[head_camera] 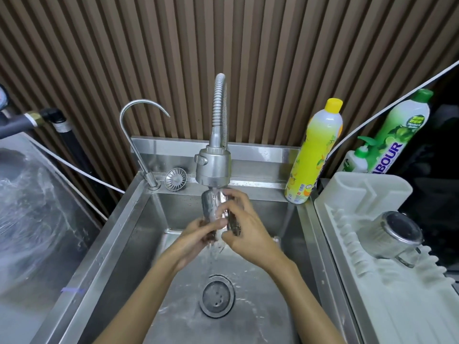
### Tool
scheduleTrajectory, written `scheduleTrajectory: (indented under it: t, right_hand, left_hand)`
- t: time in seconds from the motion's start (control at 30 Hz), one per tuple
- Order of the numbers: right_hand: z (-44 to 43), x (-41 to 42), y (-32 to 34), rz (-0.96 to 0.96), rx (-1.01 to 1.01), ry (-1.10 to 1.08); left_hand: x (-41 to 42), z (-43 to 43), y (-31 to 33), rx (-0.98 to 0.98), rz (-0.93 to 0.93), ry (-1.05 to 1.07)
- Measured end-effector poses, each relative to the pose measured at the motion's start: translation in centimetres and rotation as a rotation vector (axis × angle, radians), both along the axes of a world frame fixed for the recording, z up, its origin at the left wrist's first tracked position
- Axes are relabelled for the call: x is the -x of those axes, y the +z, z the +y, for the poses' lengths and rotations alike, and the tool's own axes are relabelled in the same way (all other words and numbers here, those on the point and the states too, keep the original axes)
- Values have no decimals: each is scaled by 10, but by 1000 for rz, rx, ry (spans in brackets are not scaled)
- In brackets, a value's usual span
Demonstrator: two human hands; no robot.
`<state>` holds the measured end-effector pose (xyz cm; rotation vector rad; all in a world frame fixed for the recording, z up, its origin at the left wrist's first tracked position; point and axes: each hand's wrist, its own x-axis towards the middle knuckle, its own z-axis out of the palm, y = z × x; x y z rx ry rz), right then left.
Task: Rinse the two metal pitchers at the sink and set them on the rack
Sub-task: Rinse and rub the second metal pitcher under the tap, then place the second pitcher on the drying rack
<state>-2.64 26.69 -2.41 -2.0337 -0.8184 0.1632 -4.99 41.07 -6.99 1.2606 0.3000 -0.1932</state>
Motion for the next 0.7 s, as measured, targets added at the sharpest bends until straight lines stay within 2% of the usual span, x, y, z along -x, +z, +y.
scheduleTrajectory:
  t: [0.13,0.2,0.3,0.57,0.7]
  right_hand:
    - [-7,1,1,233,-198,-234]
    - [-14,4,3,278,-181,-306]
    - [-33,6,8,240,-124,-453]
    - [-154,21,16,116,-187,-757]
    - [-208,39,15,17,-257,-925]
  left_hand:
    - [4,-8,-2,-104,-54,105]
    - [3,-18,7,-226,-101,100]
    - [-2,-47,21,-273,-182,30]
    - [-26,-146,34,-353,-332,-403]
    - [-34,-202,44,-247,-393,-481]
